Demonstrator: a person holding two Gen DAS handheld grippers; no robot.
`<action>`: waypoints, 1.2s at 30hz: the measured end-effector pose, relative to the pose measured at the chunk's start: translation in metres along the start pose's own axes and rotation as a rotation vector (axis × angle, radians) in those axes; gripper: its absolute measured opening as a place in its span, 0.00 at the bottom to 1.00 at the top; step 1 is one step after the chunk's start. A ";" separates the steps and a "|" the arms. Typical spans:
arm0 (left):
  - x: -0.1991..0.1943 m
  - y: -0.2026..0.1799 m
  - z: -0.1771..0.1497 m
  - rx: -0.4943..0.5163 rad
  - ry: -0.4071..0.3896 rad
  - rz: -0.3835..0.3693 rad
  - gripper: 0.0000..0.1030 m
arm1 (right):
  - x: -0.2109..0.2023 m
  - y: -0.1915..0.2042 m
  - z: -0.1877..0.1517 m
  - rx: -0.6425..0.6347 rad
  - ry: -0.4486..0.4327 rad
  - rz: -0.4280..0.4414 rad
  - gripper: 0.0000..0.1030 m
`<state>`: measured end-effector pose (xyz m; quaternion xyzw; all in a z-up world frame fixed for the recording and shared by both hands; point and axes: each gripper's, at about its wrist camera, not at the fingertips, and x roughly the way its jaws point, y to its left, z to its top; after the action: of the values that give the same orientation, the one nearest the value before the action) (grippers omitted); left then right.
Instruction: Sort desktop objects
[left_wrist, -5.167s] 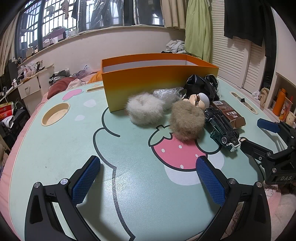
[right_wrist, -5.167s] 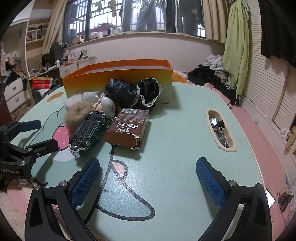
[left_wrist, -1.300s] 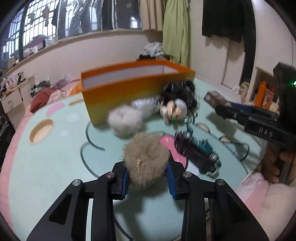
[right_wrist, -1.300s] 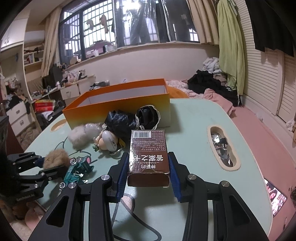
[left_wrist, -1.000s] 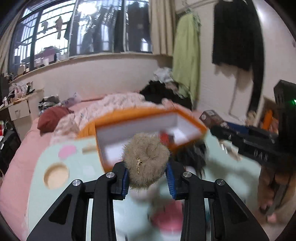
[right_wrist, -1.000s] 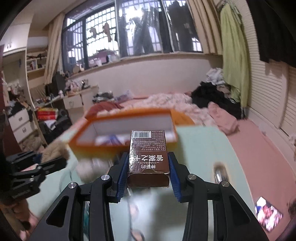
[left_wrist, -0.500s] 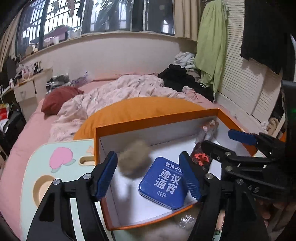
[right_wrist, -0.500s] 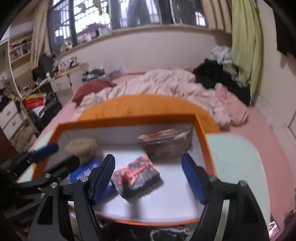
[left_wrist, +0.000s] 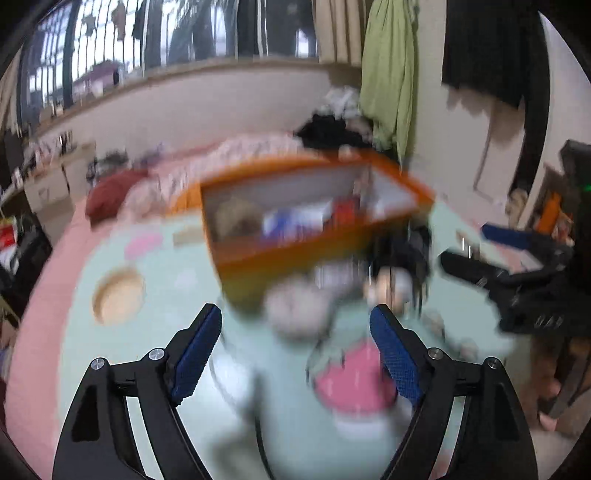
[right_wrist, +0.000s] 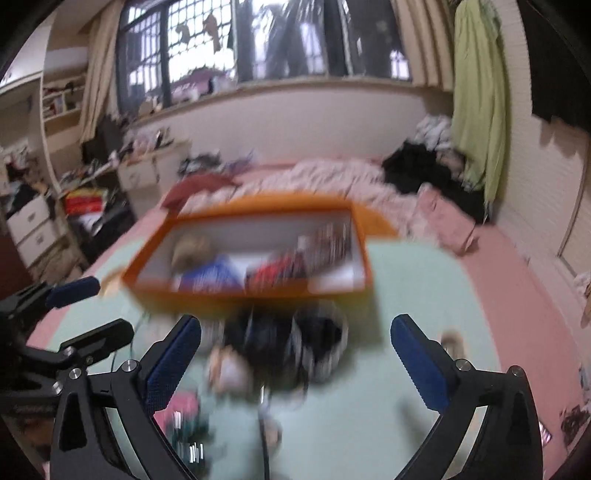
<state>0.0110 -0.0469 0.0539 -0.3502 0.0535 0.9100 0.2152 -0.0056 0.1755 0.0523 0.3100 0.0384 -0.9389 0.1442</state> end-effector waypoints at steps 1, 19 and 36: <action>0.004 0.000 -0.011 -0.017 0.037 0.015 0.80 | -0.002 -0.001 -0.009 0.013 0.010 -0.017 1.00; 0.023 -0.018 -0.047 -0.033 0.033 0.068 1.00 | 0.005 -0.001 -0.063 -0.020 0.163 -0.079 1.00; 0.022 -0.021 -0.046 -0.008 0.008 0.046 1.00 | 0.015 0.004 -0.069 -0.072 0.090 -0.027 1.00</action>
<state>0.0336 -0.0316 0.0058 -0.3534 0.0587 0.9135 0.1927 0.0233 0.1786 -0.0118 0.3458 0.0829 -0.9240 0.1406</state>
